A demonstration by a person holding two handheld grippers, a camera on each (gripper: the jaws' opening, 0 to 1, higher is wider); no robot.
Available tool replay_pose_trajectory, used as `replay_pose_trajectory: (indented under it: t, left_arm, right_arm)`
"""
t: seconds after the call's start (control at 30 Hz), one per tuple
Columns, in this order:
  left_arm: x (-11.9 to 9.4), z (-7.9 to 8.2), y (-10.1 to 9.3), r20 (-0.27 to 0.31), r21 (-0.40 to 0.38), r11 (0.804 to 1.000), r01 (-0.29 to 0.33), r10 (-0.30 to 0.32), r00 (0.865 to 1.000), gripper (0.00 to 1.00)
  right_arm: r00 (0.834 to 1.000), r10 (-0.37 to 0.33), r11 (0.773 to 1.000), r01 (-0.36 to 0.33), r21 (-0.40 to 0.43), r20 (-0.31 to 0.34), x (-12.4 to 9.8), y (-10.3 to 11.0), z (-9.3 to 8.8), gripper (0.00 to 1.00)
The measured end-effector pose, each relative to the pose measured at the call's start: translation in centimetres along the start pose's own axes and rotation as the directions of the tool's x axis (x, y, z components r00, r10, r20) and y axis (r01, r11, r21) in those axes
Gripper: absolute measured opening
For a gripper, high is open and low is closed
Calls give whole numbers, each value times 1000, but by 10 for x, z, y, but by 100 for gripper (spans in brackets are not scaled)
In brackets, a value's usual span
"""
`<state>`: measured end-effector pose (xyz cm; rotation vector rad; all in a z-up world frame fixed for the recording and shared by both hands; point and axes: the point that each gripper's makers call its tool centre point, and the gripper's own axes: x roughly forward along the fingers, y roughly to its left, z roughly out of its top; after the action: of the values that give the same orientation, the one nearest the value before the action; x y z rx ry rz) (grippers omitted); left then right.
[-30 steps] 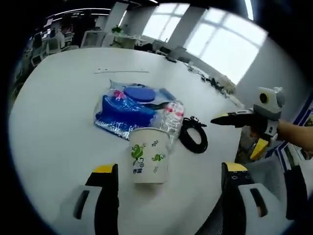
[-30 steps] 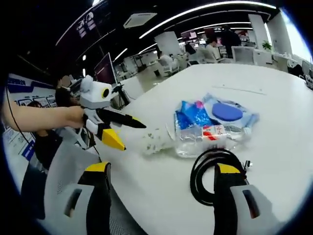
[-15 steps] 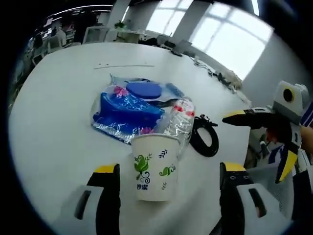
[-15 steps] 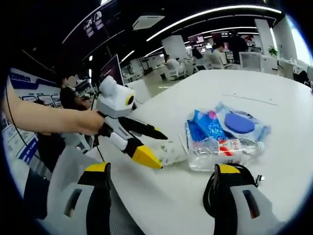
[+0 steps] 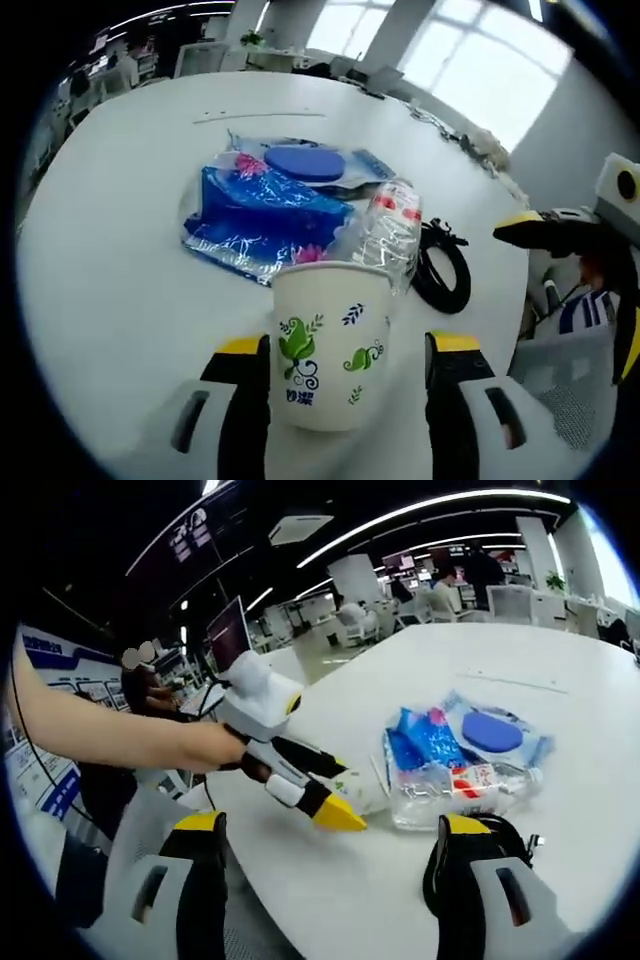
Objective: Arrange the tabletop items into an orderly group along one side of the table until the central work area is clear of visible clutter.
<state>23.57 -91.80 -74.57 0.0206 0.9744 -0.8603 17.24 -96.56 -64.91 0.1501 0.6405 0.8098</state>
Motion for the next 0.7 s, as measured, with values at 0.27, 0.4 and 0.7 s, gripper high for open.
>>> replay_pose_trajectory:
  t: [0.27,0.4,0.7]
  left_arm:
    - [-1,-3,3,-16,7,1000,7,-7,1000,40]
    - [-4,3,4,24,70,997,-20,18,1000,36]
    - [-25,37,5,259,137,987,-80,42,965,33]
  right_arm:
    - [1000,7,1000,-7,8,3,1,0,3,86]
    - [1000,22,1000,-22,10,14,4,2,8,86]
    - [999,35,999,-35,9,39,7,6,19,85]
